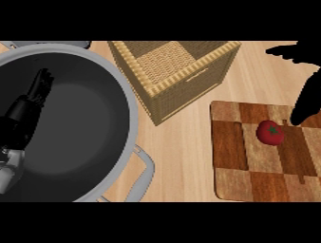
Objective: Pick the tomato from the cutting board and place it in the basket
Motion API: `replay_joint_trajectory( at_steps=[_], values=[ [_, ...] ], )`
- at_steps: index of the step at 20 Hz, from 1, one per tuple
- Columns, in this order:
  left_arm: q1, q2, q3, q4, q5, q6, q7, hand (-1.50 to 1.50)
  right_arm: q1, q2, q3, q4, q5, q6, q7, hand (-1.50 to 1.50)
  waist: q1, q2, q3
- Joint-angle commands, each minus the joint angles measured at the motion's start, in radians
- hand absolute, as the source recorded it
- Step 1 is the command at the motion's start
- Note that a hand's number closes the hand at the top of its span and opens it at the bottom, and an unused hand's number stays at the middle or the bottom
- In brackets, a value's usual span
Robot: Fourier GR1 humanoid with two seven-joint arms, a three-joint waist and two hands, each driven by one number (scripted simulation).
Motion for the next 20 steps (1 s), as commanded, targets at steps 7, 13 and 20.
replay_joint_trajectory(
  at_steps=[7, 13, 20],
  values=[
    [0.020, -0.014, 0.034, 0.019, -0.019, -0.072, -0.084, 0.00, 0.097, 0.044, 0.056, 0.042, 0.109, 0.056, 0.021, -1.50, 0.001, 0.001, 0.000],
    [0.006, 0.003, 0.091, -0.044, -0.012, -0.099, -0.001, 0.00, 0.167, 0.103, 0.025, 0.023, 0.199, 0.023, -0.001, -1.50, 0.005, 0.000, 0.001],
    [0.028, -0.059, 0.070, -0.064, -0.074, -0.071, -0.018, 0.00, 0.251, 0.117, -0.007, 0.001, 0.342, -0.010, -0.128, -1.50, 0.003, 0.001, 0.001]
  ],
)
